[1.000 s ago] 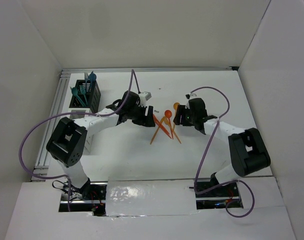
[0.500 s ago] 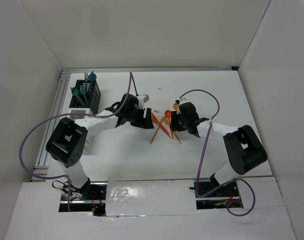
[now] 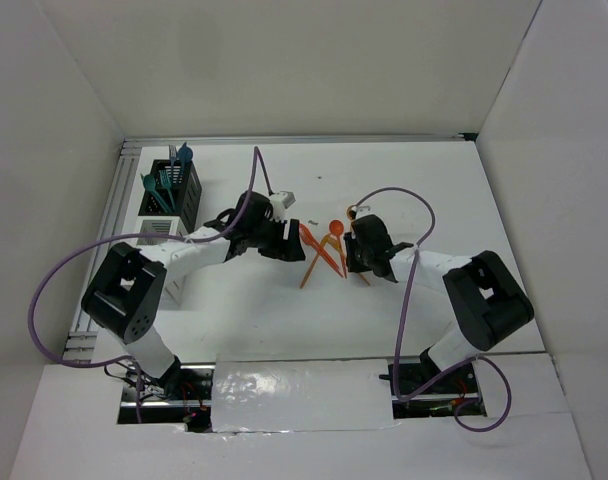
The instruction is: Sort the eating utensils into containers
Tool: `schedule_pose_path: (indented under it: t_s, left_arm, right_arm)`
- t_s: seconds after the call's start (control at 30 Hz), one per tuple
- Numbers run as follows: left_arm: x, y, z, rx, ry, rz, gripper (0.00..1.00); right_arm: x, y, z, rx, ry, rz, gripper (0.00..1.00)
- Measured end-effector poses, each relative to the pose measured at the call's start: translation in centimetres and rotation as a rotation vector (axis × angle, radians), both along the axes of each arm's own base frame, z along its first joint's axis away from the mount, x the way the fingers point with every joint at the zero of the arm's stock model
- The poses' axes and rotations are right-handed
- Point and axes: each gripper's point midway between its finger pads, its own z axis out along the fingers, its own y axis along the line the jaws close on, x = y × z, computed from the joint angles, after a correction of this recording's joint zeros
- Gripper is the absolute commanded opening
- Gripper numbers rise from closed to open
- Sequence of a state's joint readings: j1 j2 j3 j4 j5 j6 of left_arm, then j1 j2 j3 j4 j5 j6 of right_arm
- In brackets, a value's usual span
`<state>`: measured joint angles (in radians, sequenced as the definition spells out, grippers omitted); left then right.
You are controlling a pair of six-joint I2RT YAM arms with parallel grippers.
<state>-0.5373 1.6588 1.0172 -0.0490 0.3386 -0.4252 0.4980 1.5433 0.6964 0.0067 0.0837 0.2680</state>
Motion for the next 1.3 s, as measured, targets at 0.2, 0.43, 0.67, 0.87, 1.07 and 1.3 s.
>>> schedule_pose_path:
  t_s: [0.2,0.43,0.67,0.87,1.07,1.3]
  left_arm:
    - [-0.5,0.2,-0.6,0.005,0.017,-0.004,0.76]
    - [-0.8,-0.2,-0.5,-0.005,0.019,-0.018,0.76]
    - [-1.6,-1.7,0.6,-0.054,0.029,-0.045,0.76]
    - [-0.1,-3.3,4.2,-0.16,-0.032,-0.029,0.76]
    - [0.6,-4.5,7.1,-0.251,-0.089,-0.04,0.76]
    - [0.3,-5.2,8.6,-0.315,-0.09,-0.066,0.61]
  right_arm:
    - [-0.2,-0.1,-0.2,-0.011,-0.001,-0.002,0.17]
    - [-0.1,0.3,-0.2,-0.009,-0.007,-0.014,0.0]
    - [-0.4,2.0,4.7,0.126,-0.081,0.029,0.0]
    - [-0.7,5.5,12.4,0.351,-0.244,0.16,0.0]
    - [-2.0,7.9,13.7,0.45,-0.253,0.262,0.0]
    - [-2.4,8.4,13.6,0.467,-0.246,0.267,0.0]
